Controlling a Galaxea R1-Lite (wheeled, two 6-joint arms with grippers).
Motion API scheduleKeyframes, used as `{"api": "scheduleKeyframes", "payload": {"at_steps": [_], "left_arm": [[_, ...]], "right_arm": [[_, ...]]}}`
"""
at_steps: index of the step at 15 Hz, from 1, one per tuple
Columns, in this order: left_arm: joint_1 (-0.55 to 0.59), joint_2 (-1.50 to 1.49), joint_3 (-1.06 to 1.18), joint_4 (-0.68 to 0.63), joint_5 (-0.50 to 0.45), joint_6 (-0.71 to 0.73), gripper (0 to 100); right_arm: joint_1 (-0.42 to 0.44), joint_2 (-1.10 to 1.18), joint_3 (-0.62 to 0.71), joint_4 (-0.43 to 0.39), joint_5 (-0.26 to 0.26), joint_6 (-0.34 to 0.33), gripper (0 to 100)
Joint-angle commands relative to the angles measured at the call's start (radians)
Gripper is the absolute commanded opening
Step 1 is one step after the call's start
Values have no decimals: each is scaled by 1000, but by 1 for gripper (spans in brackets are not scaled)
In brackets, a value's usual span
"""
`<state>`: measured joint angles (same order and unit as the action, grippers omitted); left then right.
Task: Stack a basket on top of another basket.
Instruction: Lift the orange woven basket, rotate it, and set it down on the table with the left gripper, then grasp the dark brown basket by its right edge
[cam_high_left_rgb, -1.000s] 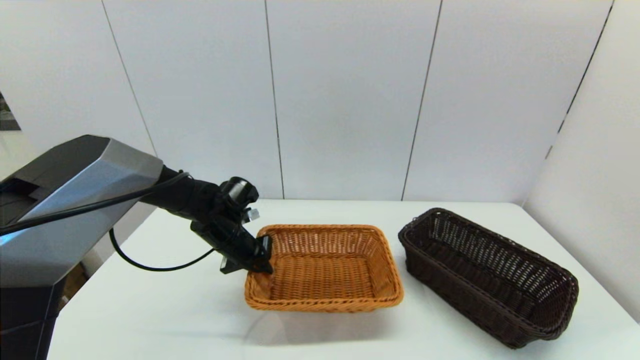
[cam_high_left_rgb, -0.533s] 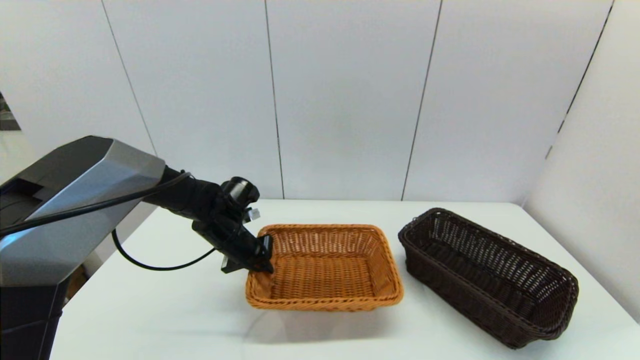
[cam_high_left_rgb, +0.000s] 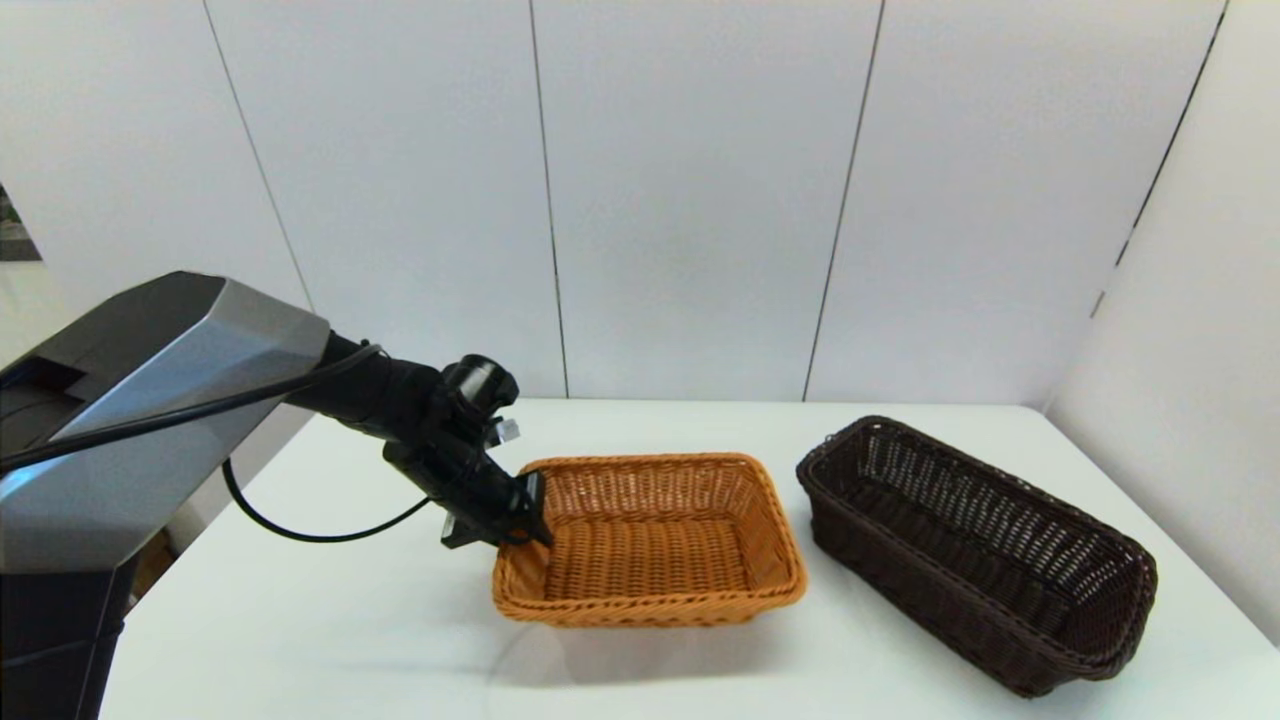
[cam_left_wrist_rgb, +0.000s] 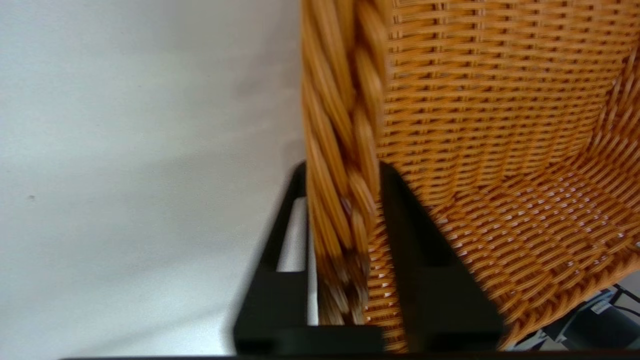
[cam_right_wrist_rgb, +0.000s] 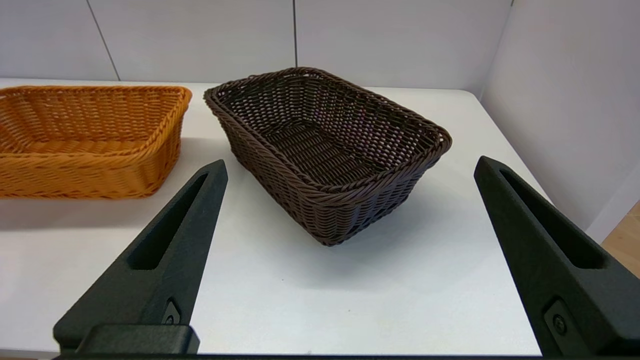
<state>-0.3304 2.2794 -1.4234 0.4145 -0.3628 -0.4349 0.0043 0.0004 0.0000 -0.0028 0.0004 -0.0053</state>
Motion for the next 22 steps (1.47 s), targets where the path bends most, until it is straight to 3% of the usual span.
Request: {"api": "scheduleKeyframes", "payload": {"at_steps": [1,5,9,13,17,22], "left_arm": [[-2,-1,0,3,-1,-2,100],[-1,-14,1,3,-1,-4,100],[1,-233,11,15,8,-4,100],[-41,-541,109,72,191,21,100],[-61,-908,299,72,192,154,100],[-91,-1236,451,150,196,183,100]], "right_arm": [[0,0,2,0,1,-1,100],[0,0,2,0,1,-1,100],[0,0,2,0,0,-1,100],[0,0,2,0,0,-1,100],[0,0,2,0,1,-1,100],[0,0,2,0,1,-1,100]]}}
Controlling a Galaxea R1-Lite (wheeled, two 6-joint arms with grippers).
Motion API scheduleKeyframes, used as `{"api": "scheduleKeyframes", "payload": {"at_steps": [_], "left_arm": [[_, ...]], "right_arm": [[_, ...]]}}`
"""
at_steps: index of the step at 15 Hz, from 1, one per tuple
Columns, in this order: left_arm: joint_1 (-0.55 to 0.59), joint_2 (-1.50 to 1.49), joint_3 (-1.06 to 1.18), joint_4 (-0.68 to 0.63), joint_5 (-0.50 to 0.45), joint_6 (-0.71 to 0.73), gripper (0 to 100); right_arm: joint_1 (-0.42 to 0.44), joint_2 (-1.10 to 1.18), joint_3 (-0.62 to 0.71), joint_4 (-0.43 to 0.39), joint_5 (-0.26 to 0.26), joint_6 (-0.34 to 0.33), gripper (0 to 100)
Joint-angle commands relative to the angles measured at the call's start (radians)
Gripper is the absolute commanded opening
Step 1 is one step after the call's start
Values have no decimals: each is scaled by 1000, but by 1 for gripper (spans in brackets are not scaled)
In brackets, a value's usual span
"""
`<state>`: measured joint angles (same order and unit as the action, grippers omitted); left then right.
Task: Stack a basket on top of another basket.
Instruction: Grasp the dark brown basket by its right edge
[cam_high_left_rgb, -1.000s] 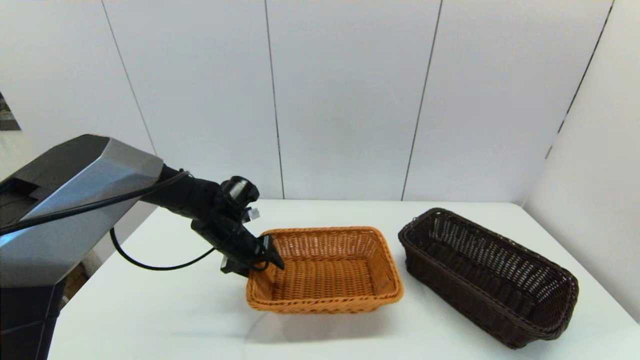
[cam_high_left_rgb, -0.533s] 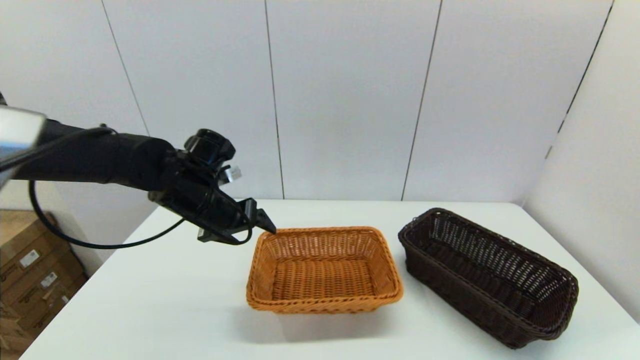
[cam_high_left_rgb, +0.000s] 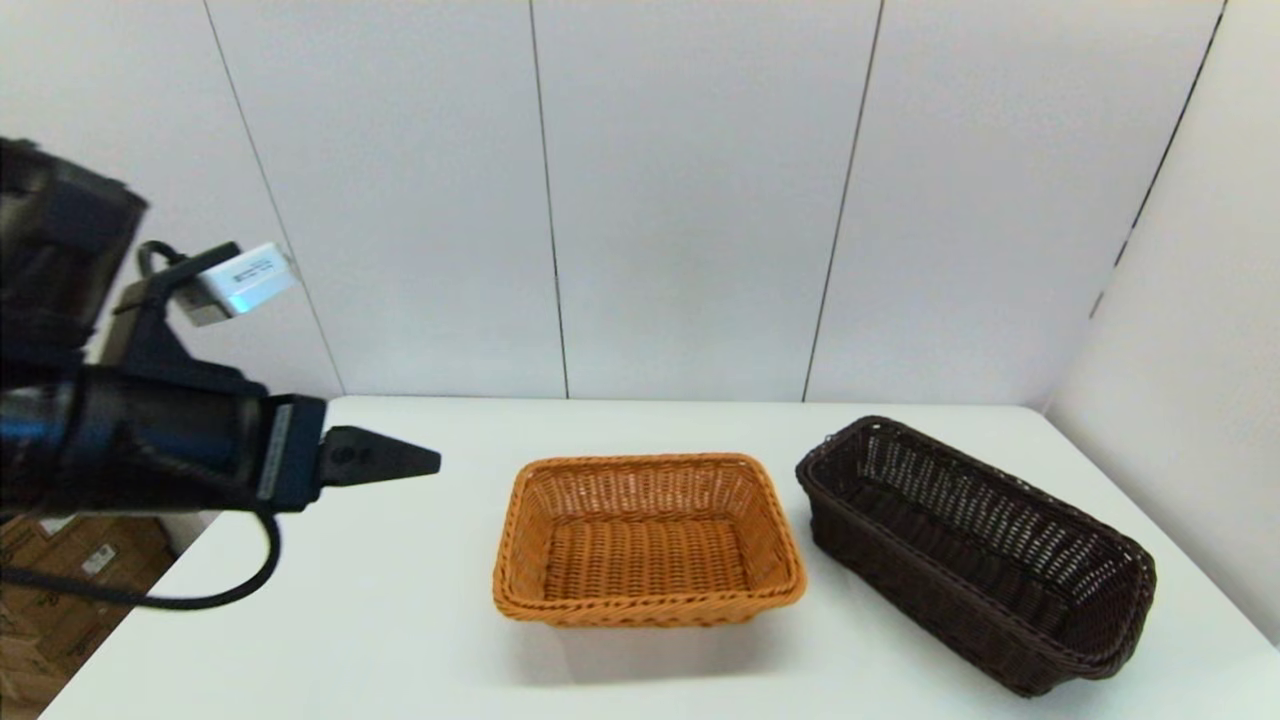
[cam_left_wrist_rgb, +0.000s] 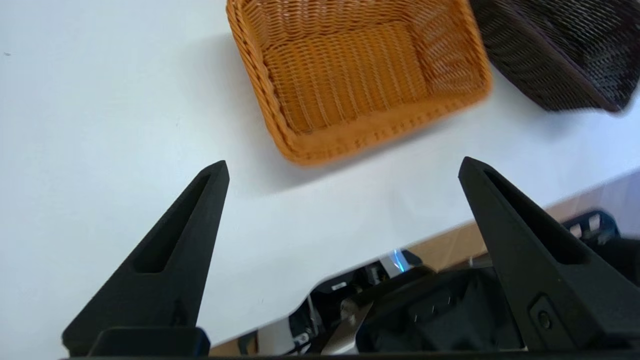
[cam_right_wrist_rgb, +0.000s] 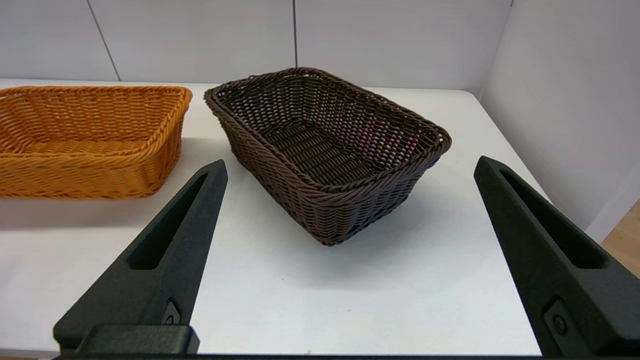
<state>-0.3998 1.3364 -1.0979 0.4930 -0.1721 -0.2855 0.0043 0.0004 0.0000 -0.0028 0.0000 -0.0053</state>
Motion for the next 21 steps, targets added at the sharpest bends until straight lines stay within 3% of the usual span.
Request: {"api": "scheduleKeyframes", "payload": {"at_steps": [1,7,14,16,18,21], "left_arm": [[-22,-324,136,91,5,34,100],[-22,-471,145,194,36,62,100],[-24,-536,217,196,56,66,100],[68,-571,248,197,49,112,100],[228,-649,329,197,42,263,100],[337,-775,432,191,45,373,100]], "right_arm": [[0,0,2,0,2,-1,100],[0,0,2,0,2,-1,100],[0,0,2,0,0,-1,100],[0,0,2,0,0,-1,100],[0,0,2,0,0,-1,100],[0,0,2,0,0,-1,100]]}}
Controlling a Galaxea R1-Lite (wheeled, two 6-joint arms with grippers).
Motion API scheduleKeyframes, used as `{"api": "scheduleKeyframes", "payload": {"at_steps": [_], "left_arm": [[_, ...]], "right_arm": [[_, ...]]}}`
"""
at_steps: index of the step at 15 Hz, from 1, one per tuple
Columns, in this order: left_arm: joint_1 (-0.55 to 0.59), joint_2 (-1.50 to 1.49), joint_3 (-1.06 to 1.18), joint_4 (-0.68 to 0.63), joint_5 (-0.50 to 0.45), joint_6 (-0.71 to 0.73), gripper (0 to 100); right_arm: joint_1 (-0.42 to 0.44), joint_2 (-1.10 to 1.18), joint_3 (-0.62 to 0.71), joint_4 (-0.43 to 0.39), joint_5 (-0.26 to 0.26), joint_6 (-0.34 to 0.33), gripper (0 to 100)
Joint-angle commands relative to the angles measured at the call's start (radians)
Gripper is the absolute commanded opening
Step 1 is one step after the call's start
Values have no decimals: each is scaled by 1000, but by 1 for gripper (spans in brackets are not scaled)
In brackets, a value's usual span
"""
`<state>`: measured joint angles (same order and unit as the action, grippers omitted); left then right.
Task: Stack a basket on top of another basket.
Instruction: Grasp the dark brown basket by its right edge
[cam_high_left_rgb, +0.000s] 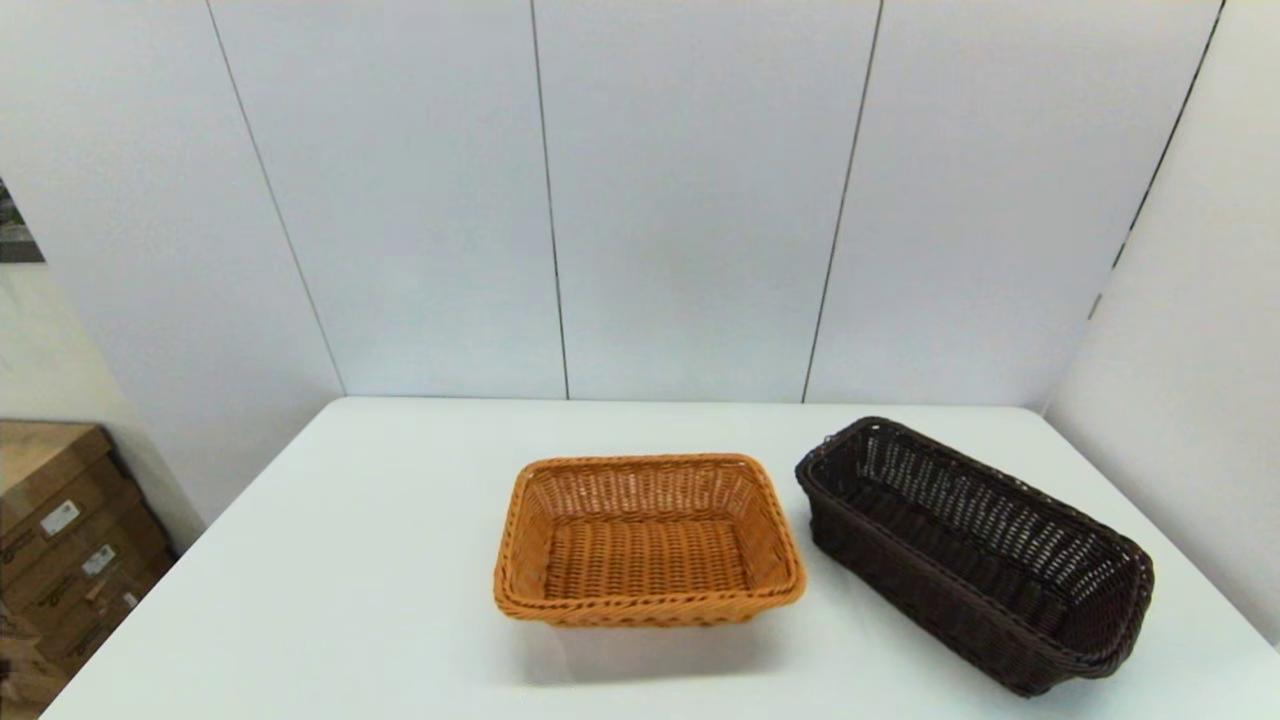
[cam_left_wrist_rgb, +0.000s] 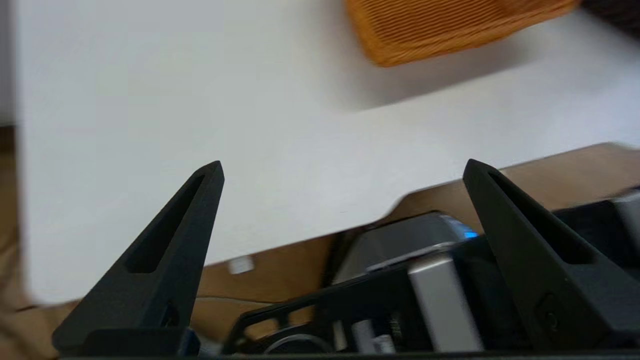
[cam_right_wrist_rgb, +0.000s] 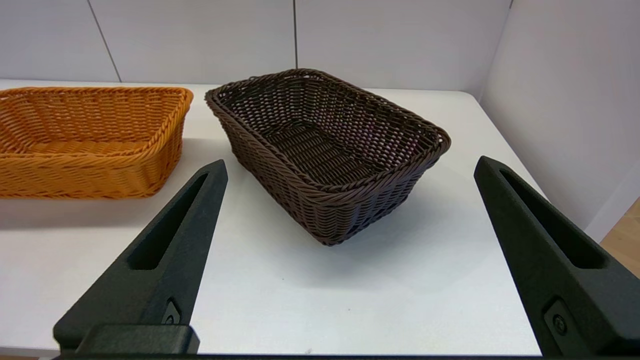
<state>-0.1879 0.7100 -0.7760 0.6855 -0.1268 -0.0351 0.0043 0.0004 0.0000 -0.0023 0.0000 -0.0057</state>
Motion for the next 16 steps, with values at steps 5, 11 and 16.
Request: {"api": "scheduleKeyframes", "payload": {"at_steps": [5,11,16], "left_arm": [[202,-330,230,-4,4,161,100],[225,-481,377,-103,58,162,100],[197,-673,520,-224,61,198,100]], "right_arm": [[0,0,2,-1,2,0,100],[0,0,2,-1,2,0,100],[0,0,2,-1,0,0,100]]}}
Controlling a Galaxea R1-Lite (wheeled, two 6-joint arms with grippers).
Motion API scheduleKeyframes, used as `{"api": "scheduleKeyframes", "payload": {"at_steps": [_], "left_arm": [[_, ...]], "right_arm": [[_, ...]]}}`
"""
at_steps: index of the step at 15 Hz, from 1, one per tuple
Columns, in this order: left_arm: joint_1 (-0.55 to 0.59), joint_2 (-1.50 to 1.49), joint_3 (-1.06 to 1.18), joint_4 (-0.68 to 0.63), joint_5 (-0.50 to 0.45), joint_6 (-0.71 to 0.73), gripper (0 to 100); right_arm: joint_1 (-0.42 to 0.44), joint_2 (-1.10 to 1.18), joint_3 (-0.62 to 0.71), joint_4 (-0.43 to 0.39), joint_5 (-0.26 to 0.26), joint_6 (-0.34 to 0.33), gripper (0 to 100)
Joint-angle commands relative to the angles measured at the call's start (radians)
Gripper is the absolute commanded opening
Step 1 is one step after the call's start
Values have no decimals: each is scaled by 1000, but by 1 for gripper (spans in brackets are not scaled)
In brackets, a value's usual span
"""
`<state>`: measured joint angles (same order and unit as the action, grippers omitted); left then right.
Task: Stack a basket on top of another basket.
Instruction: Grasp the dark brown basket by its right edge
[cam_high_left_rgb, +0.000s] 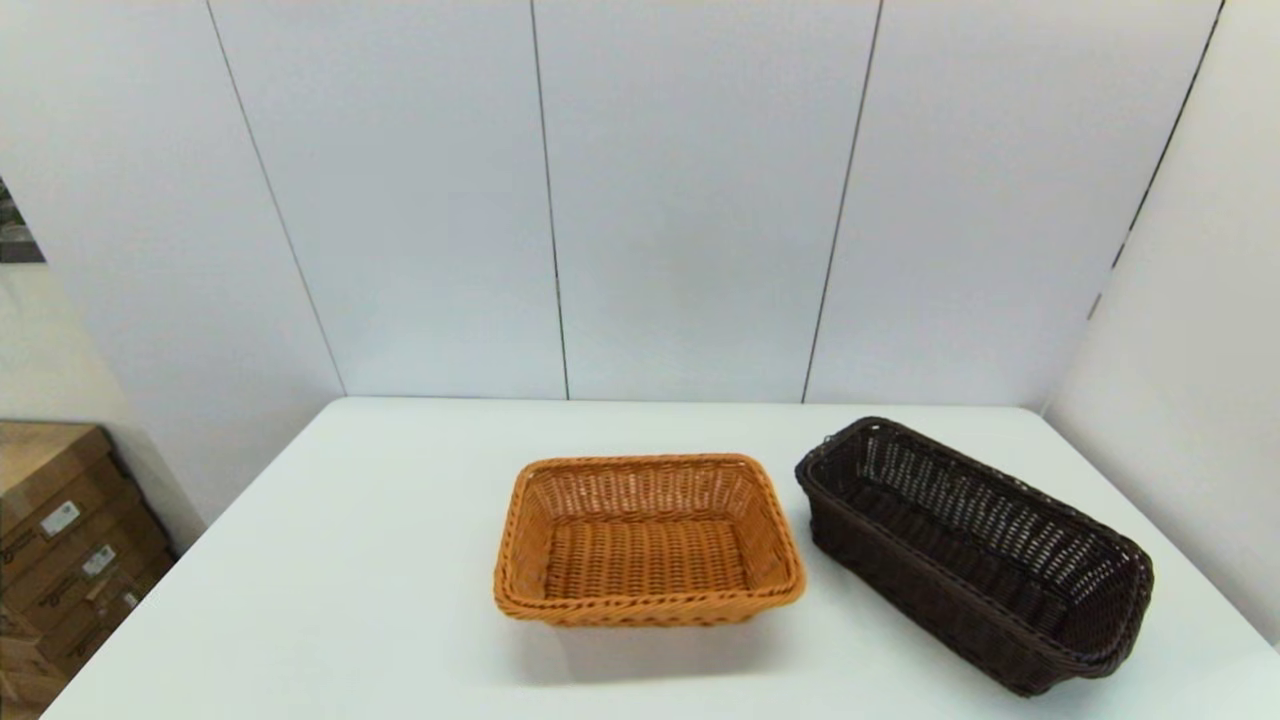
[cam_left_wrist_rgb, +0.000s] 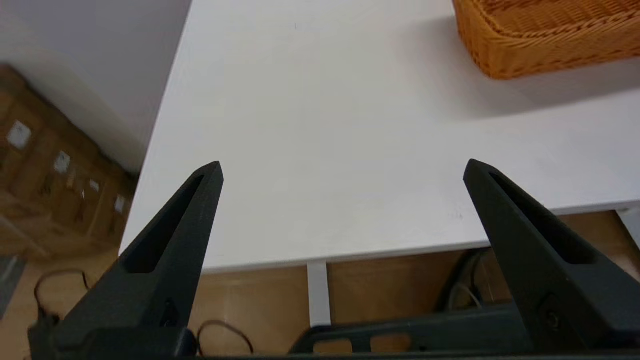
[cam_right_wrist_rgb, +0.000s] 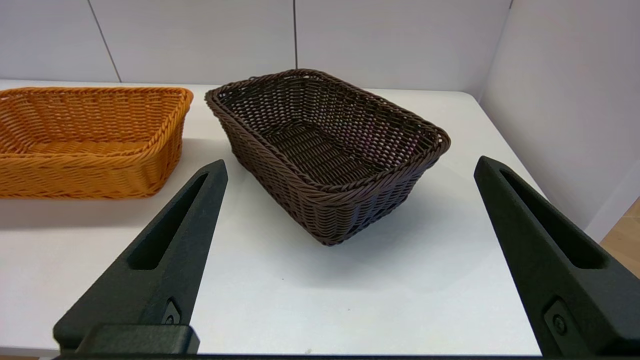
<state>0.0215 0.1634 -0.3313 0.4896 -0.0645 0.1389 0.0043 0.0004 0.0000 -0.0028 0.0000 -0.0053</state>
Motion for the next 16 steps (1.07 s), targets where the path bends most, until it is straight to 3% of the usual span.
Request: {"api": "scheduleKeyframes", "payload": {"at_steps": [1,4,8,16], "left_arm": [[-12,-148,89,-31,0,24,100],[-14,-163,143,-75,29,14,100],[-14,-163,253,-290,38,-1,100],[-14,-163,258,-302,38,-67,100]], "right_arm": [[0,0,2,0,2,-1,100],[0,0,2,0,0,-1,100],[0,0,2,0,2,-1,100],[0,0,2,0,0,-1,100]]}}
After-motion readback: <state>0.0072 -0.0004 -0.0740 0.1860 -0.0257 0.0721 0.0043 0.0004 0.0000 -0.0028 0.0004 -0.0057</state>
